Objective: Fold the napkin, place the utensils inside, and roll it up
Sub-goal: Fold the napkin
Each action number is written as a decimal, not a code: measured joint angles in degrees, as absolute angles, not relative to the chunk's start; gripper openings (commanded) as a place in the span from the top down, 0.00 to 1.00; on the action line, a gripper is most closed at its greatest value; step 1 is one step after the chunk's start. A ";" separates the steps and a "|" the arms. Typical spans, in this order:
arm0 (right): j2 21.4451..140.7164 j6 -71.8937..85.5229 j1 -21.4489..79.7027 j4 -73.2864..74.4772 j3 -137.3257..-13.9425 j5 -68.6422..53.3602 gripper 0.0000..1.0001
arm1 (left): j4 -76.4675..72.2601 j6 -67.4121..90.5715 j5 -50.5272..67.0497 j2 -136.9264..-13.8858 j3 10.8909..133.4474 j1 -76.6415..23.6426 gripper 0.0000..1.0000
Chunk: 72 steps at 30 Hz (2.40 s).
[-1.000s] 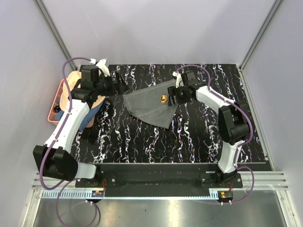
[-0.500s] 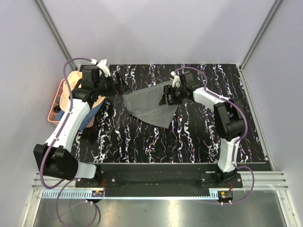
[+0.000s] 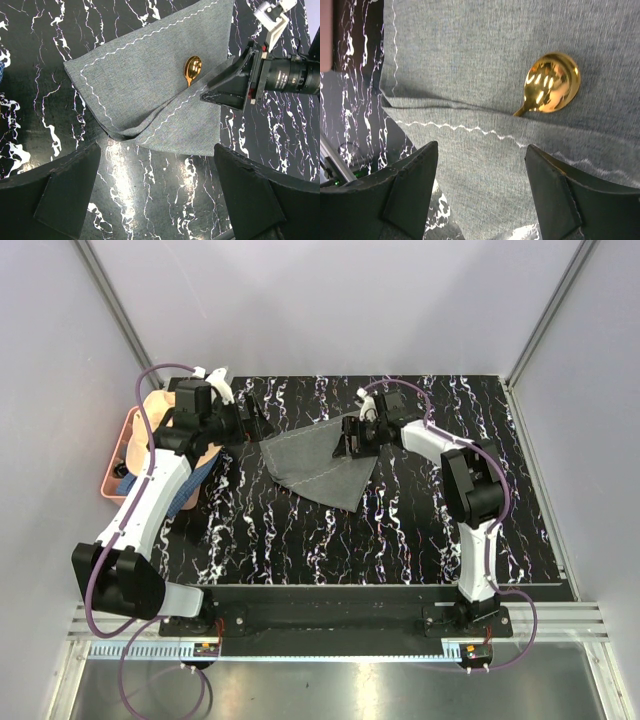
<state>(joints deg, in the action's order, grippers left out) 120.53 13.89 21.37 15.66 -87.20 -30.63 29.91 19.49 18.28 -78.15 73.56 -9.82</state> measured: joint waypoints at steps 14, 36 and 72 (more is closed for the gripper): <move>111.00 13.19 20.49 19.05 -81.25 -23.94 0.19 | 29.91 19.49 18.31 -78.15 73.56 -9.82 0.01; 135.70 15.00 0.62 18.68 -109.12 -24.69 0.44 | 29.91 19.46 18.31 -81.30 73.54 -10.07 0.01; 145.53 24.95 0.97 12.80 -113.23 -38.48 1.00 | 29.95 19.77 21.50 -82.67 73.54 -10.09 0.01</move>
<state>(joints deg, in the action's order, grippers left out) 145.53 24.95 0.97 12.80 -113.23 -38.48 29.95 19.77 21.50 -82.67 73.54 -10.09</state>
